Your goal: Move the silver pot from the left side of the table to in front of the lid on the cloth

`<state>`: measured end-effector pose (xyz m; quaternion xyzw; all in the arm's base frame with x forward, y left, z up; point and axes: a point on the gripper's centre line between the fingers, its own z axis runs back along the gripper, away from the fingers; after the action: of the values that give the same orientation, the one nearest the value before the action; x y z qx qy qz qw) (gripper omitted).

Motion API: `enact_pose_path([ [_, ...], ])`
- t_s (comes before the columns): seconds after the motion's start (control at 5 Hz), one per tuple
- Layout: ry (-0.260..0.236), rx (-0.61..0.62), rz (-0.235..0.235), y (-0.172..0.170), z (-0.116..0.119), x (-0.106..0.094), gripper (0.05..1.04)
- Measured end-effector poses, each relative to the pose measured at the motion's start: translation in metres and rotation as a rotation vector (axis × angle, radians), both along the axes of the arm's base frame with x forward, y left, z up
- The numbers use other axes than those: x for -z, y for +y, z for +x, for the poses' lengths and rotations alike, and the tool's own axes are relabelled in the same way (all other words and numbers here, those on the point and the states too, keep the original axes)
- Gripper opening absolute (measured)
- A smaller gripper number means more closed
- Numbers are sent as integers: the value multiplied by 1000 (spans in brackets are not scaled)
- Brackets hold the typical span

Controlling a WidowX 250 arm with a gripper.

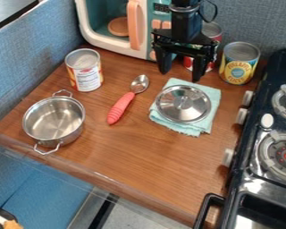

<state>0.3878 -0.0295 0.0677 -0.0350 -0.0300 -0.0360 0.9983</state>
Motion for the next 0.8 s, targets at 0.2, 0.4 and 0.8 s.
enact_pose_path([
  [0.2, 44, 0, 2, 0, -4, 17, 1000],
  [0.4, 90, -25, 27, 26, -20, 36, 1000],
  [0.8, 74, -176, 55, 83, -47, 46, 1000],
])
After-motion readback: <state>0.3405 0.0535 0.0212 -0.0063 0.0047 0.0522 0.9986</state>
